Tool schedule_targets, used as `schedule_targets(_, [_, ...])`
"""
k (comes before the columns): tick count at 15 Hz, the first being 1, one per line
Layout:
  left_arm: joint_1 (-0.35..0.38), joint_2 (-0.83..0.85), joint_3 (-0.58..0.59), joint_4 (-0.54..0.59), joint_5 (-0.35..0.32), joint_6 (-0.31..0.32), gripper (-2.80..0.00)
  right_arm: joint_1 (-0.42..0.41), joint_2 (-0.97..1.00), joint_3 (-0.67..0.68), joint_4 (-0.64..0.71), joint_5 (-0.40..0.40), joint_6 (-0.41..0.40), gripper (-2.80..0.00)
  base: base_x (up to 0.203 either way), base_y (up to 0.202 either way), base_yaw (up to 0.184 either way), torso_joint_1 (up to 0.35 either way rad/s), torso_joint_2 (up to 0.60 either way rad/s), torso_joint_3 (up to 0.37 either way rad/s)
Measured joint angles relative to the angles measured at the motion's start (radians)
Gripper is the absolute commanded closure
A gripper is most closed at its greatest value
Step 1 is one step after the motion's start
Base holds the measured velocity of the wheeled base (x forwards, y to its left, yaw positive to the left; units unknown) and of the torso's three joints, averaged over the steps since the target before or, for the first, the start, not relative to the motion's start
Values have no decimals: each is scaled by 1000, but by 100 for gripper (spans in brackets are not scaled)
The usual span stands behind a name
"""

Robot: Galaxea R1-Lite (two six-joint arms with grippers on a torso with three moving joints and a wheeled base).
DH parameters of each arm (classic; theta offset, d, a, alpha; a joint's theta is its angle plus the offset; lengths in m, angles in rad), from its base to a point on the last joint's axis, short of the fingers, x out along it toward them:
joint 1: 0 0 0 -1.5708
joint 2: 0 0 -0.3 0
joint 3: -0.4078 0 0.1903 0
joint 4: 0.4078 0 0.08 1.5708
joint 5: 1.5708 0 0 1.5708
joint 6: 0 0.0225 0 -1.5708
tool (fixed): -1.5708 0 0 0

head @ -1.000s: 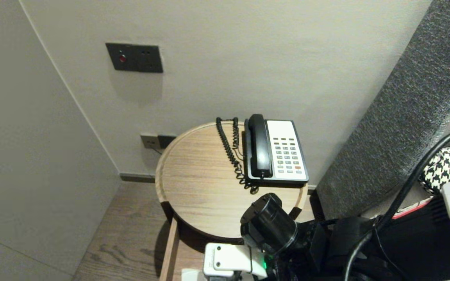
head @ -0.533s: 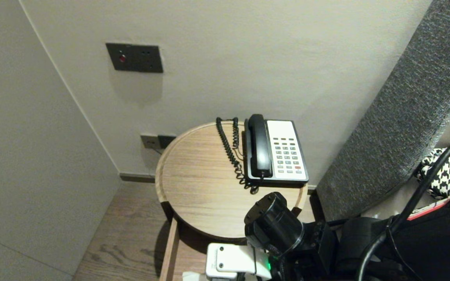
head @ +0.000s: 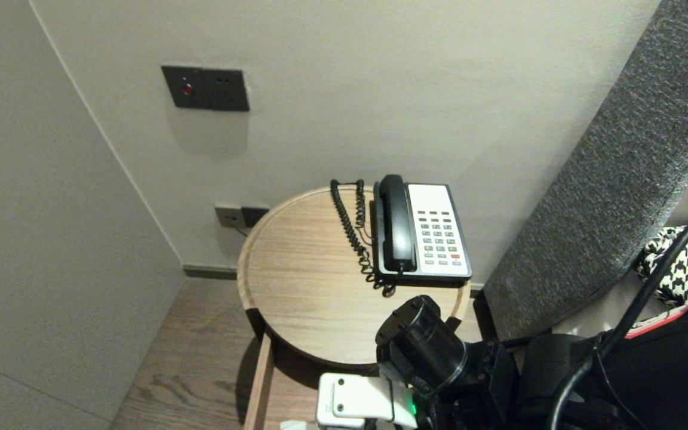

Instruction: Take the tissue out of the drawer one by one and place them on the table

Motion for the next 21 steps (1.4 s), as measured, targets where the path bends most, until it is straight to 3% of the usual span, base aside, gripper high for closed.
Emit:
schedule_targets(5, [0, 0, 0, 0, 0, 0, 0, 0, -1, -2, 56, -32, 0, 0, 0, 0, 0, 0, 0, 0])
schedule_targets(6, [0, 0, 0, 0, 0, 0, 0, 0, -2, -4, 60, -32, 1, -53, 0, 0, 0, 0, 0, 0])
schedule_targets(7, [0, 0, 0, 0, 0, 0, 0, 0, -3, -5, 60, -32, 0, -280, 0, 0, 0, 0, 0, 0])
schedule_targets(21, [0, 0, 0, 0, 0, -1, 0, -5, -19, -19, 173, -14, 1, -280, 0, 0, 0, 0, 0, 0])
